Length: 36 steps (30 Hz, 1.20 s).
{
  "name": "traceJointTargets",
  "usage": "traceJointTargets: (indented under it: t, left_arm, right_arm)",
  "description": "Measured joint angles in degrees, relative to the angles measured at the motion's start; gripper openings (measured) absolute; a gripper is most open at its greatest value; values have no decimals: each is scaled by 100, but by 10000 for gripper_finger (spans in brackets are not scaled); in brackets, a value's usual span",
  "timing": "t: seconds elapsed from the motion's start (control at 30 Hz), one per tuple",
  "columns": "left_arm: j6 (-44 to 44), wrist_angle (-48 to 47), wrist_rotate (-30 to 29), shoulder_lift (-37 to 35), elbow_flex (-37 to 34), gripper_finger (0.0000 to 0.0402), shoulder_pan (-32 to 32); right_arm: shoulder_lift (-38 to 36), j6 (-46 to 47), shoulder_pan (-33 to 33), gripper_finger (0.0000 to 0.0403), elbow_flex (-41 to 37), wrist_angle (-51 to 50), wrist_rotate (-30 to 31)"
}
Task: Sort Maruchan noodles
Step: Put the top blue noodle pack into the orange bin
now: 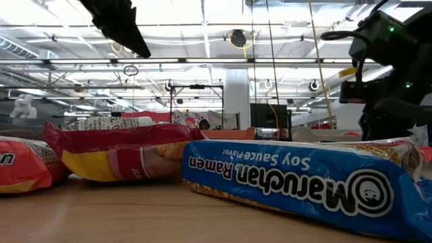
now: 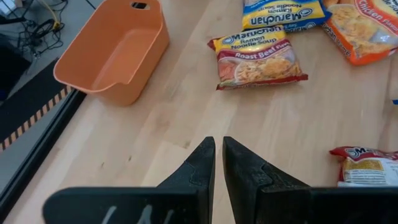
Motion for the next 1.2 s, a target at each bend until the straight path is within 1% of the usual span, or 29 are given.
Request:
traceJointTargets:
  t: [0.13, 0.23, 0.33, 0.5, 0.57, 0.7, 0.83, 0.97, 1.2]
  left_arm:
    - [15, 0, 0, 2, 0, 37, 26]
    - [105, 0, 0, 1, 0, 37, 25]
    - [157, 4, 0, 2, 0, 37, 25]
    - [209, 8, -1, 1, 0, 37, 25]
    - [257, 9, -1, 0, 0, 37, 25]
    - [314, 9, -2, 0, 0, 37, 25]
    - [315, 9, -2, 0, 0, 37, 25]
    - [294, 19, -4, 2, 0, 37, 25]
    - [170, 27, -4, 2, 0, 37, 25]
  right_arm:
    - [4, -179, -12, 210, 0, 2, 278]
    - [9, -226, -11, 180, -4, -2, 378]
    - [9, -238, -15, 131, -5, 43, 406]
    - [9, -252, -92, 38, -9, 180, 403]
    - [9, -246, -127, 11, -9, 238, 403]
    - [9, -271, -177, 9, -6, 568, 434]
    - [9, -551, -184, 2, 153, 597, 816]
    - [9, -935, -184, 1, 472, 595, 1143]
    - [9, -1722, -242, 0, 1172, 625, 1524]
